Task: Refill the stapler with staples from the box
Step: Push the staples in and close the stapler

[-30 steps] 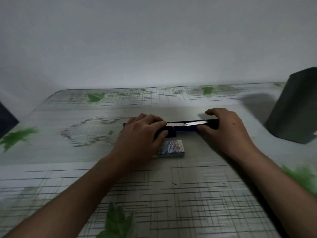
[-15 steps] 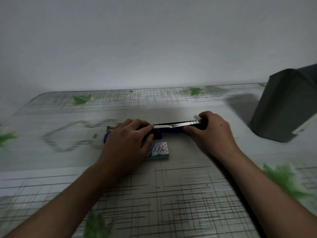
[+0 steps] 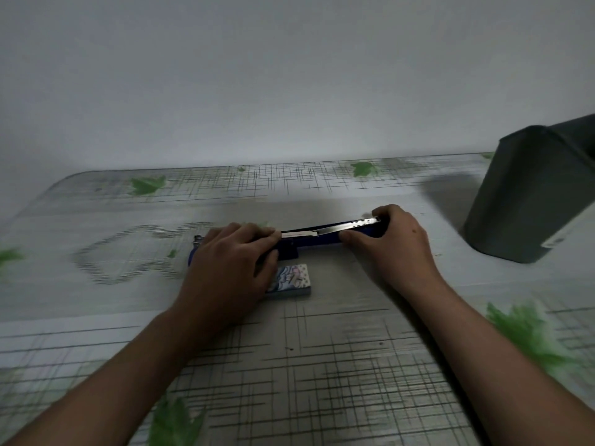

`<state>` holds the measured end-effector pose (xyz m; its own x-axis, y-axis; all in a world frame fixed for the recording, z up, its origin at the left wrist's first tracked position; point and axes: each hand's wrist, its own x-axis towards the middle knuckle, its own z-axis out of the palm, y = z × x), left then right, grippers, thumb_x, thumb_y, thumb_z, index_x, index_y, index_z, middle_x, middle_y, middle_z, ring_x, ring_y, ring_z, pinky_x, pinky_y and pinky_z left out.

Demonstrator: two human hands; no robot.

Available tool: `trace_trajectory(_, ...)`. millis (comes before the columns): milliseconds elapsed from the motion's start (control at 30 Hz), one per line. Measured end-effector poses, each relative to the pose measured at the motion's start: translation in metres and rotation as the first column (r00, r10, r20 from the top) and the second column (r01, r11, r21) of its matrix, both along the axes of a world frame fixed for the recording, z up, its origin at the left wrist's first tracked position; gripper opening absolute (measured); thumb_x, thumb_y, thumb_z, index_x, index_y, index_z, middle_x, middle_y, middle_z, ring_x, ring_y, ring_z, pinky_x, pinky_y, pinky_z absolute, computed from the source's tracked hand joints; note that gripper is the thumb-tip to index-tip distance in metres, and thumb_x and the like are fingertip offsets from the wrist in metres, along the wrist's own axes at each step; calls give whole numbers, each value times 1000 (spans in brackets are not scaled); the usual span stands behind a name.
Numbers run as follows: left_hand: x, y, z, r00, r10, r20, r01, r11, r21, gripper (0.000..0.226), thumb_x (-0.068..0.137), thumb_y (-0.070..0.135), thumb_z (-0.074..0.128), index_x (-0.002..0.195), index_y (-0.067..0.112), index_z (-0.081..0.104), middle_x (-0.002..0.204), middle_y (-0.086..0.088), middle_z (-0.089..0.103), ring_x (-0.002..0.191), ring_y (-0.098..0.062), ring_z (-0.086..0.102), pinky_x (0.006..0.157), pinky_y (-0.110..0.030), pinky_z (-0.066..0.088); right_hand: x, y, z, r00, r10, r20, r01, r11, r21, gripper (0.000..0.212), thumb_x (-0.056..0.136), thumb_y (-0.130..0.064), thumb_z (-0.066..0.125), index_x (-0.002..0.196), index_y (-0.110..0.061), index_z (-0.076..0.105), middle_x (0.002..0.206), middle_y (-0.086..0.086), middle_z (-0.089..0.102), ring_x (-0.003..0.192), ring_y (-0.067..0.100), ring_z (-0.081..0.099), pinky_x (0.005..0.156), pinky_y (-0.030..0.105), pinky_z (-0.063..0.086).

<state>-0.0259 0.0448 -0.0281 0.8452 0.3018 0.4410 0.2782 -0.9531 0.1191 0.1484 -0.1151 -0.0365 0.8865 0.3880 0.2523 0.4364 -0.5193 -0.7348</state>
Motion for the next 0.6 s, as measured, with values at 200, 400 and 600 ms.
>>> trace_trajectory(200, -1, -2, 2, 1000, 11, -1, -11, 1000, -8, 39, 89, 35, 49, 121, 20, 67, 113, 3, 69, 98, -20, 61, 87, -34, 43, -6, 2, 7, 972, 15, -237, 46, 968, 249, 64, 67, -37, 81, 121, -17, 52, 106, -2, 58, 94, 13, 58, 84, 32, 51)
trace_trajectory(400, -2, -2, 2, 1000, 22, -11, -22, 1000, -7, 41, 90, 36, 48, 122, 21, 66, 116, 3, 68, 101, -19, 61, 91, -35, 41, -13, 4, 13, 885, 168, -435, 118, 822, 557, 17, 76, -20, 77, 89, -17, 67, 84, 6, 62, 75, 18, 61, 68, 31, 51)
trace_trajectory(600, -3, -1, 0, 1000, 23, 18, -23, 1000, 10, 38, 89, 32, 51, 120, 18, 67, 113, 2, 69, 103, -20, 61, 92, -34, 39, -21, 16, 12, 865, 307, -397, 101, 667, 738, 28, 88, -13, 64, 116, -19, 60, 82, -1, 72, 85, 14, 70, 80, 27, 55)
